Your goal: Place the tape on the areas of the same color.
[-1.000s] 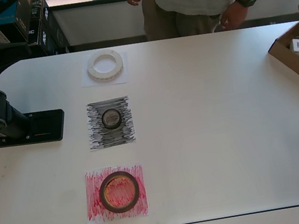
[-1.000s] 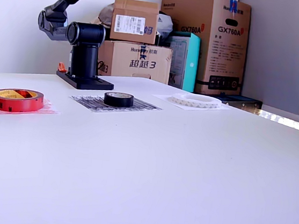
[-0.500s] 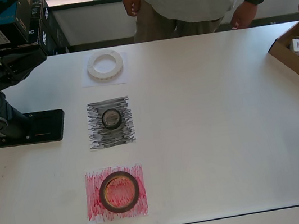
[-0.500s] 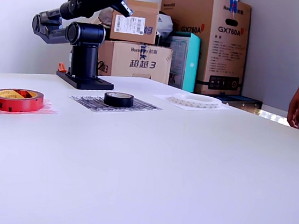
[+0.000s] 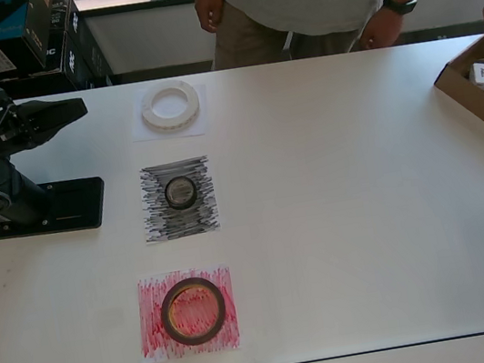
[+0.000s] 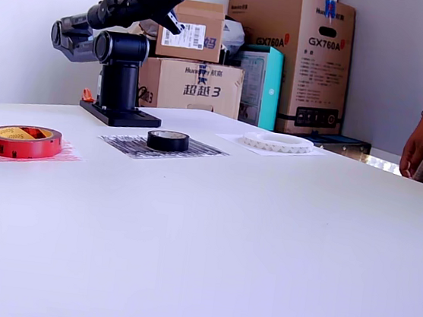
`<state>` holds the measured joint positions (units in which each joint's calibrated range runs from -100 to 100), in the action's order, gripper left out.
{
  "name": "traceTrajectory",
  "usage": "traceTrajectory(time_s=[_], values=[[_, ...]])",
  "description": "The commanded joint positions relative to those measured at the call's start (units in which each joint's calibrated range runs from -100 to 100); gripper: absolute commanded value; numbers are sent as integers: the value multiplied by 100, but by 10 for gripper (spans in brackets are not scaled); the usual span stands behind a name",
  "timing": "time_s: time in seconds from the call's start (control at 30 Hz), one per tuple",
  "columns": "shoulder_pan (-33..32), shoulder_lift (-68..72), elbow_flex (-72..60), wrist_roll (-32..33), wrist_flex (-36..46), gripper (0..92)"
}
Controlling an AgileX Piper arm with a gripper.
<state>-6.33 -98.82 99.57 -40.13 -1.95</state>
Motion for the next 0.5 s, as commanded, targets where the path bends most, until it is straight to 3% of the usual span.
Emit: traceTrajectory(time_s=[0.0, 0.47], values=[[-8, -34, -121, 2, 1651, 0], [-8, -34, -121, -55, 1651, 1]])
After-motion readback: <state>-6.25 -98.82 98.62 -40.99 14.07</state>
